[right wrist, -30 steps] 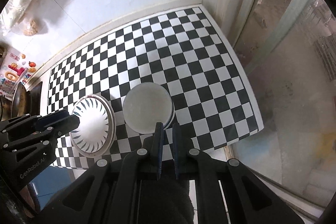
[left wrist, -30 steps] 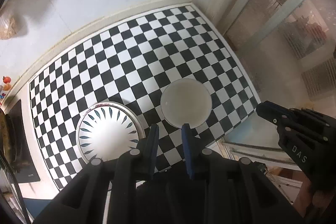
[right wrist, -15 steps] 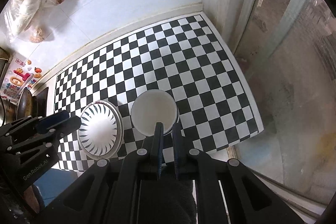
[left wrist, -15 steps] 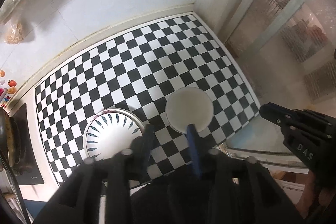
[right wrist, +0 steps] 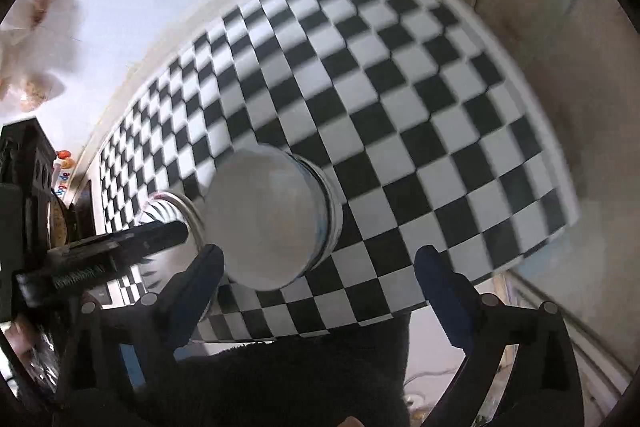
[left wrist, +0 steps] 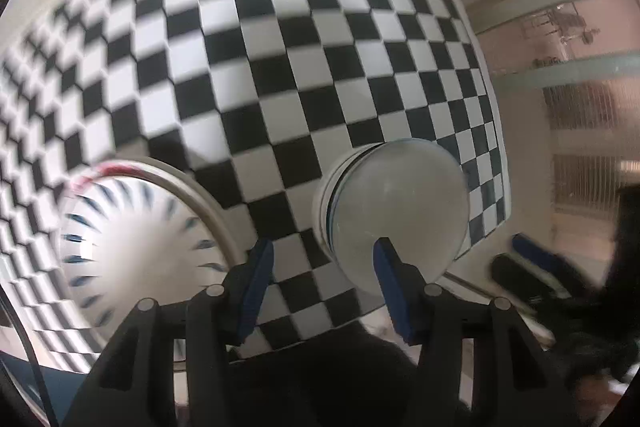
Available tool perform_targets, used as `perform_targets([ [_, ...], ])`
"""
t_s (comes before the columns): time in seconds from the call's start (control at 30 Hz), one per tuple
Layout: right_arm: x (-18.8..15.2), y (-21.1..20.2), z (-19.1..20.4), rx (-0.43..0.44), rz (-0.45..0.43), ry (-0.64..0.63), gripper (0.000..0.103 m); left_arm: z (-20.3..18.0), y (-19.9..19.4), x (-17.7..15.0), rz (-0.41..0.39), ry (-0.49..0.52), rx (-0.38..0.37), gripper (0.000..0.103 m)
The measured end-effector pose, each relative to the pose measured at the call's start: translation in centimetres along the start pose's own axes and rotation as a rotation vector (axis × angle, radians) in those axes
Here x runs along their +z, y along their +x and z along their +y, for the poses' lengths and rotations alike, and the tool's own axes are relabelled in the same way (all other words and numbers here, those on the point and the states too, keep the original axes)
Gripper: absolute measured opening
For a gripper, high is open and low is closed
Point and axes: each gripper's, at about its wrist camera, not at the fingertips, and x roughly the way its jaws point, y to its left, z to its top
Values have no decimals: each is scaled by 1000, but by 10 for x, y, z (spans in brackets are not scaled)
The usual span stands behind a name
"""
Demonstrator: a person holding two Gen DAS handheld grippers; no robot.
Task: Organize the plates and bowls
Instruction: 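Move both grippers back around the rim of the bowl stack, then close both grippers on the bowl stack rim and lift it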
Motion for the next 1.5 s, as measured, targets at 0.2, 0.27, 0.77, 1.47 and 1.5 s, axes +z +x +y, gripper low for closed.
perform_targets([
  [0.2,2,53,-25,63,71,86,99,15,37,15,94,-87,-93,50],
  [0.27,3,66,-31,96,87,108,99,16,44,18,112,-96,-115,50],
  [0.77,31,123,-31,210,154,123,89,4,88,32,153,-62,-144,46],
  [1.47,36,122,-5,222,145,25,54,19,71,28,61,-47,-122,38],
  [1.5,36,119,-3,221,143,25,53,18,72,28,59,-50,-120,38],
])
